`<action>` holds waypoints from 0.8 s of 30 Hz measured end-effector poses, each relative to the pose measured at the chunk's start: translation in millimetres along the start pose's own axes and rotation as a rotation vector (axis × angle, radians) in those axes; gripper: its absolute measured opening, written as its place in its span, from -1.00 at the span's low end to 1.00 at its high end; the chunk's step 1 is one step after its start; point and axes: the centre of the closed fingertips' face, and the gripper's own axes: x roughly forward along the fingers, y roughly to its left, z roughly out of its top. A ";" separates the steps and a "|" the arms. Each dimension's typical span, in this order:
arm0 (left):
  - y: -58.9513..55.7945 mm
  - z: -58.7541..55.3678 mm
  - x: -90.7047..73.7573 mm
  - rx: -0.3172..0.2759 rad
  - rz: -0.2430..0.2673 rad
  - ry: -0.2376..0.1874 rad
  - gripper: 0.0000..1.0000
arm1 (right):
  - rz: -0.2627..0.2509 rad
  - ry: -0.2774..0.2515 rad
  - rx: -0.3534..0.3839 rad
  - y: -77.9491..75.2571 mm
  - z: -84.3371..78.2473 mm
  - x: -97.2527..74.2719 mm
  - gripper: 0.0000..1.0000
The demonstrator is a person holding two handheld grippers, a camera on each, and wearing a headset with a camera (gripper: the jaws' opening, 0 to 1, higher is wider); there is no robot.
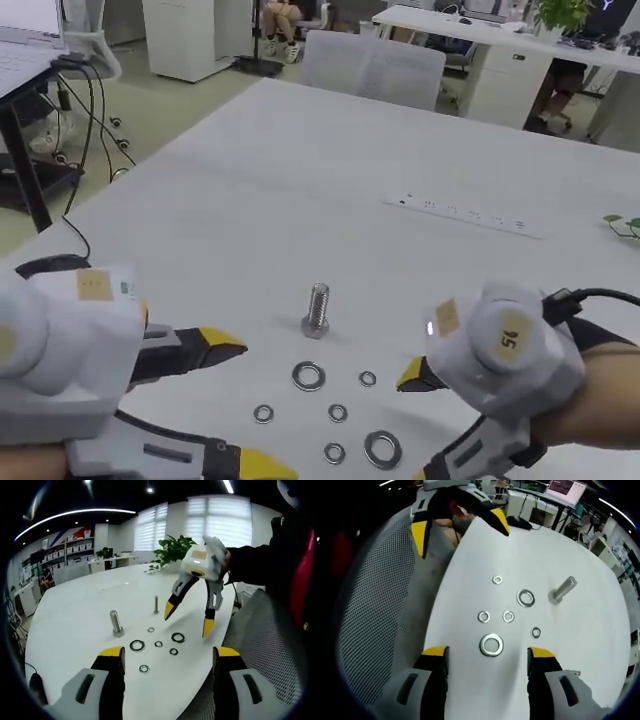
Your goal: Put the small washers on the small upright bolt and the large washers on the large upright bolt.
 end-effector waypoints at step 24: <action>20.3 -3.5 -4.5 -0.016 0.048 -0.036 0.34 | 0.033 0.146 0.005 -6.6 -2.8 23.8 -0.32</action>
